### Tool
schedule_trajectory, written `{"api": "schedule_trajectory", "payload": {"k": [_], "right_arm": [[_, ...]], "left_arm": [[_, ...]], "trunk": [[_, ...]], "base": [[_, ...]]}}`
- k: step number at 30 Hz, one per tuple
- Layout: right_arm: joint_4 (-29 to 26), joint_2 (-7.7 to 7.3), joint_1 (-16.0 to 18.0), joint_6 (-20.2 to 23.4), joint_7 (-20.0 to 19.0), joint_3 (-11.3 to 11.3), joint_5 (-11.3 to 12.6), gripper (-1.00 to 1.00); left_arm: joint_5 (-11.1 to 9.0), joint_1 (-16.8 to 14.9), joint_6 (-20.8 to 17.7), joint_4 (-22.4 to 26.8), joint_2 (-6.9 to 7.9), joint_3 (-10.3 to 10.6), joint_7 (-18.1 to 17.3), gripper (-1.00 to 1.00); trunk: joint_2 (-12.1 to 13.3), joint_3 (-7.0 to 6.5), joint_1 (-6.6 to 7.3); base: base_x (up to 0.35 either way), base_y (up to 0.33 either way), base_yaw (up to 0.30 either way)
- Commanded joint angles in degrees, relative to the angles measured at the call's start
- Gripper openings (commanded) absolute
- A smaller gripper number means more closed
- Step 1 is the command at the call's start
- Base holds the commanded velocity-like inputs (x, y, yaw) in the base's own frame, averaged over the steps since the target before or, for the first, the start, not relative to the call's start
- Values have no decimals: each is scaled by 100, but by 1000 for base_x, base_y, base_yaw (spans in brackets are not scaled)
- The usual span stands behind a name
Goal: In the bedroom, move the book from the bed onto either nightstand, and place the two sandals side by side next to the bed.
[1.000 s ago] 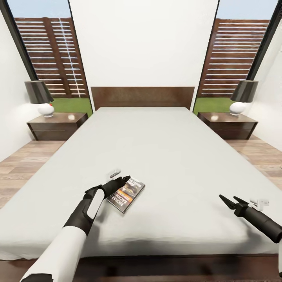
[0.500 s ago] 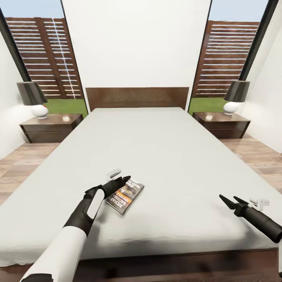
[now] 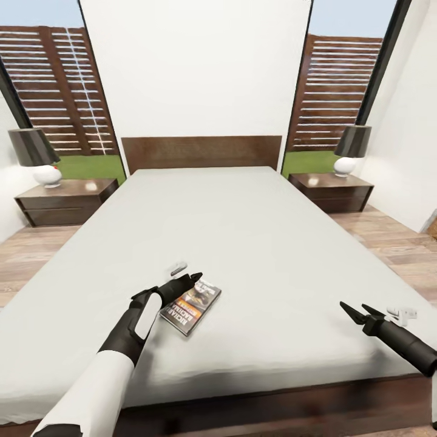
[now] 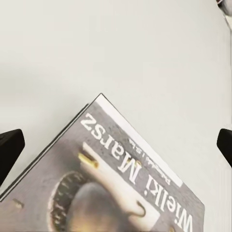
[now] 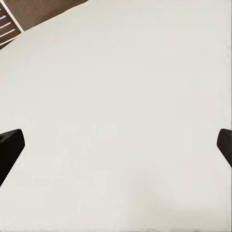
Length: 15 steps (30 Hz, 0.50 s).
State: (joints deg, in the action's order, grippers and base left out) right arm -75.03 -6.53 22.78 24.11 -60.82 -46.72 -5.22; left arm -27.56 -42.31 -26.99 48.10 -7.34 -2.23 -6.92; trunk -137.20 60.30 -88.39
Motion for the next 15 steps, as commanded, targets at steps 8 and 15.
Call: {"api": "schedule_trajectory", "payload": {"k": [8,15], "right_arm": [[-8,2,7,41,-37,-13,-37,100],[-4,2,7,41,-38,-13,-33,100]], "left_arm": [[-30,-2,-44,7,-5,-23,-15,100],[-30,-3,-44,6,-5,-23,-13,100]], "trunk": [[-2,-3,1],[-2,-8,1]], "base": [[0,0,-54],[0,0,-112]]}}
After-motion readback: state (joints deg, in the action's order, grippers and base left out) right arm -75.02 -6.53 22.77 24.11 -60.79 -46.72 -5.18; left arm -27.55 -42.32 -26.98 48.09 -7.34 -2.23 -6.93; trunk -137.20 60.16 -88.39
